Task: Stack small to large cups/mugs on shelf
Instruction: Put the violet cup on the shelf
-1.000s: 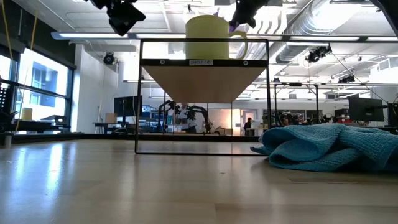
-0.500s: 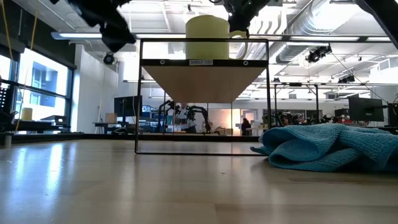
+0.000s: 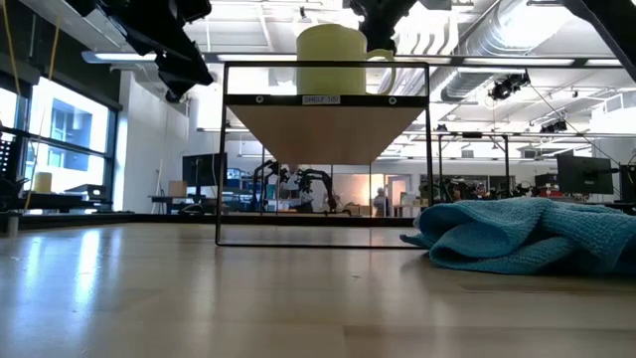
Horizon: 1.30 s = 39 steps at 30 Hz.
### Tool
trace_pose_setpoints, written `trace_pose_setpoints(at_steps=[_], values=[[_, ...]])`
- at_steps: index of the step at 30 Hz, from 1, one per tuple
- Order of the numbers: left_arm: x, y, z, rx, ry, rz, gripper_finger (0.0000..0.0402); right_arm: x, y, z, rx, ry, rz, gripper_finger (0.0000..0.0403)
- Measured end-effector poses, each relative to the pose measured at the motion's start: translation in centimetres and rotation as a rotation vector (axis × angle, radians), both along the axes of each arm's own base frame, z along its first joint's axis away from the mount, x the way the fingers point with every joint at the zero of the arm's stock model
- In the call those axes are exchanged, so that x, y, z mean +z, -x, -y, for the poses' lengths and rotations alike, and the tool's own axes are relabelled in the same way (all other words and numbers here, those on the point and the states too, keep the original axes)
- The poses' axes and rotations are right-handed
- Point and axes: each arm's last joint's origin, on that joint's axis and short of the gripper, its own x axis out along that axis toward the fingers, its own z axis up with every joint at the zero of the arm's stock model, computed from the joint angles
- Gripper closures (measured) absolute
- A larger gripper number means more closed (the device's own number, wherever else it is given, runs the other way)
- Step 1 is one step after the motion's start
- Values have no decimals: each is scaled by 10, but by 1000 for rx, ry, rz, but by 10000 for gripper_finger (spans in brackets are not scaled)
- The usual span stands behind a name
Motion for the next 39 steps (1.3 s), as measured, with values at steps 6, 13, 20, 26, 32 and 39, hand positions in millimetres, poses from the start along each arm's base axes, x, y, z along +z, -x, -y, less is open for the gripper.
trace_pose_setpoints(at_steps=[6, 13, 20, 26, 32, 39], values=[[0, 0, 0, 8, 17, -1, 218, -7, -2, -3, -20, -41, -49, 403], [0, 0, 0, 6, 16, 2, 218, -9, 2, -3, -47, -79, -77, 403], [1, 0, 0, 4, 17, 6, 218, -8, -2, -1, -47, -58, -44, 403], [1, -1, 0, 3, 14, 9, 218, -27, -16, 8, -45, -86, -85, 403], [0, 0, 0, 1, 14, -2, 218, -30, -21, 12, -37, -69, -67, 403], [0, 0, 0, -15, -5, -2, 218, -32, -15, 12, -44, -101, -105, 403]])
